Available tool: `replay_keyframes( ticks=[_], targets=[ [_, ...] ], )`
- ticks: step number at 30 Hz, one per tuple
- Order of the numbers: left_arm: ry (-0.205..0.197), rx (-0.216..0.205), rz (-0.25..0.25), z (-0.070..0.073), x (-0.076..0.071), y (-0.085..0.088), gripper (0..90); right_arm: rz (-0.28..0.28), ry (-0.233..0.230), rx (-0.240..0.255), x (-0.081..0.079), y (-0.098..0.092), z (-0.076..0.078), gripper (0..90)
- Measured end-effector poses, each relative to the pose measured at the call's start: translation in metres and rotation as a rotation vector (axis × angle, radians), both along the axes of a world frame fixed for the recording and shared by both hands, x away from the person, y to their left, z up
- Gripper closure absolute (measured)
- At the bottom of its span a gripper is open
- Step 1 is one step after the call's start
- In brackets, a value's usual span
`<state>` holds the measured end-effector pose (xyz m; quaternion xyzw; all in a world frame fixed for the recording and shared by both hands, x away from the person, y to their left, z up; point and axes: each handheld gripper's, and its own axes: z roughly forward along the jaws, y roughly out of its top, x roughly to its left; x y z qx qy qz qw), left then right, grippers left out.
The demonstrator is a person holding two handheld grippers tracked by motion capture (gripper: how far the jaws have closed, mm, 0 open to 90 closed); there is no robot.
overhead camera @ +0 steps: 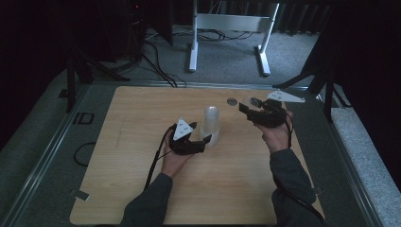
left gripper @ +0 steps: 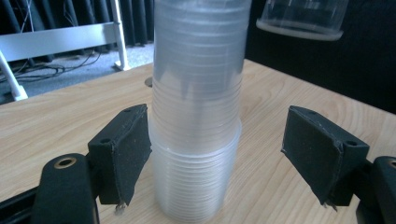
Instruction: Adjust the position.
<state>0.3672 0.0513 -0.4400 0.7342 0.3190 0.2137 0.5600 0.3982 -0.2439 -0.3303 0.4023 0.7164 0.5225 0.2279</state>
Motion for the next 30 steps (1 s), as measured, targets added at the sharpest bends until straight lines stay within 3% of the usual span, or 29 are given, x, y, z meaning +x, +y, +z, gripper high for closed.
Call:
replay_keyframes(
  ticks=[11, 15, 30],
  targets=[
    [0.021, -0.018, -0.04, -0.007, -0.01, 0.001, 28.7, -0.015, 0.046, -0.002, -0.01, -0.005, -0.029, 40.7],
    [0.011, 0.002, -0.055, -0.007, -0.016, -0.005, 29.4, -0.022, 0.067, -0.002, -0.013, -0.005, -0.038, 40.6],
    [-0.024, 0.009, -0.118, 0.001, -0.027, -0.031, 28.7, -0.036, 0.111, 0.031, -0.026, 0.001, -0.067, 40.8]
  ],
)
